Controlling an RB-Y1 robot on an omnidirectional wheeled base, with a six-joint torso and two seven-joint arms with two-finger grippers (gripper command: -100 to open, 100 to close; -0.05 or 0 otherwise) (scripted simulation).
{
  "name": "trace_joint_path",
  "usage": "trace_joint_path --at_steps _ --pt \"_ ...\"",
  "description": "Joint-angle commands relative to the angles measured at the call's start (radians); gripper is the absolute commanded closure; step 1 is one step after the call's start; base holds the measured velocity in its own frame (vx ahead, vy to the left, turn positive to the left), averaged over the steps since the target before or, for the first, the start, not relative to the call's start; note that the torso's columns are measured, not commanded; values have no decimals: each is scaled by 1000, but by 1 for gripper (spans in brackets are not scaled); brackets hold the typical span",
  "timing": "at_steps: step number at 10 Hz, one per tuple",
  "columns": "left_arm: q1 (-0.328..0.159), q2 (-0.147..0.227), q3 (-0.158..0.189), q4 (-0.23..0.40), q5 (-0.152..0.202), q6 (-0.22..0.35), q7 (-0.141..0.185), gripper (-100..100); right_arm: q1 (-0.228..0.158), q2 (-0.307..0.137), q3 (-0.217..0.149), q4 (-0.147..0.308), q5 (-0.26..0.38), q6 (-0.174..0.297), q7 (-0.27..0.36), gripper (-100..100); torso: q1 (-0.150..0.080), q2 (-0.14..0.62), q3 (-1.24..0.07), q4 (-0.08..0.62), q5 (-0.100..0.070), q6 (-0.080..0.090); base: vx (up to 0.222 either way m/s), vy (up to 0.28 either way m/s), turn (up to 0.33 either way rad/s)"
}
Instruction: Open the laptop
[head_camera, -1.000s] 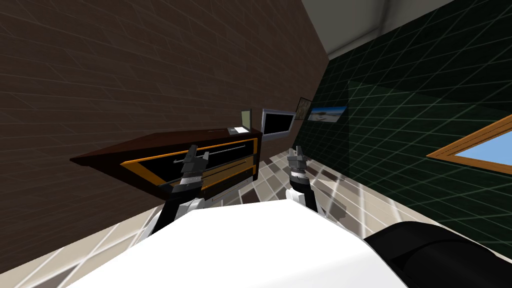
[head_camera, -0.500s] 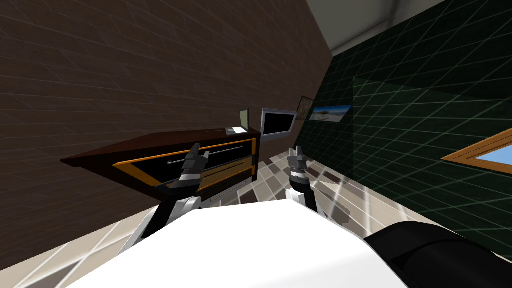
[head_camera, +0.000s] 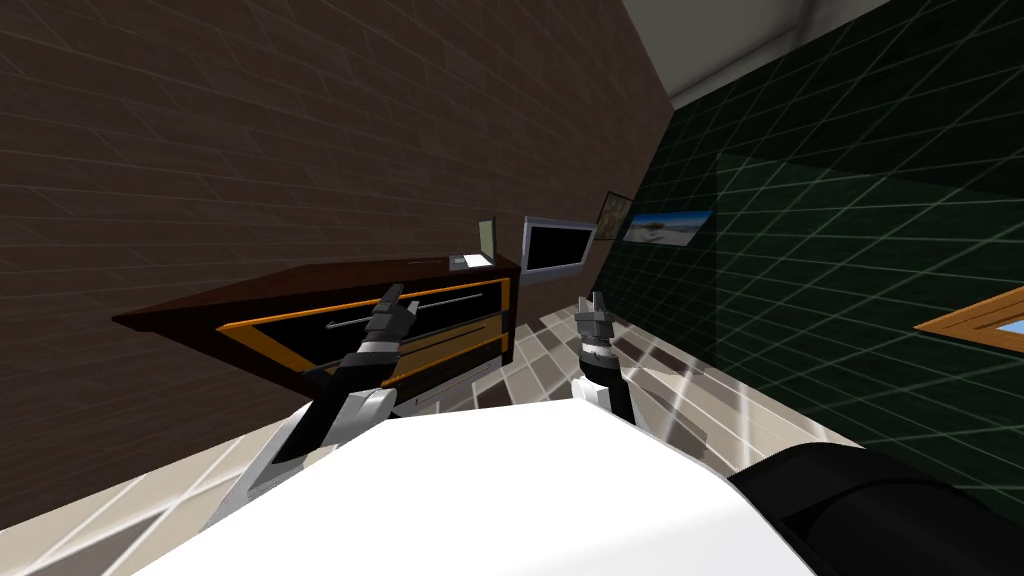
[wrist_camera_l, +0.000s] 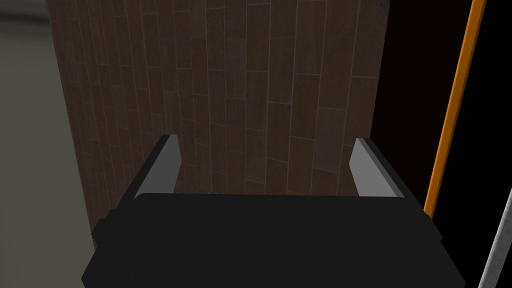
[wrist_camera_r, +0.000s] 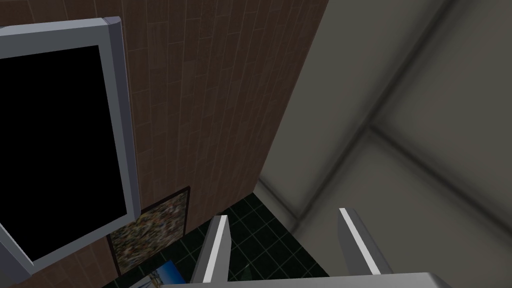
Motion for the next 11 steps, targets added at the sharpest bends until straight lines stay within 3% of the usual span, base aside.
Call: trace_joint_path --at_steps 1,8,11 --pt "-20 26 15 -12 8 74 4 -100 0 0 0 0 0 0 0 0 1 0 0 0 0 0 26 -72 59" --pt "-69 84 54 -42 28 267 15 -100 0 0 0 0 0 0 0 0 0 0 0 0 0 0 24 -89 52" --pt "-104 126 83 -61 42 356 21 -100 0 0 0 0 0 0 0 0 1 -1 0 0 0 0 18 -94 57"
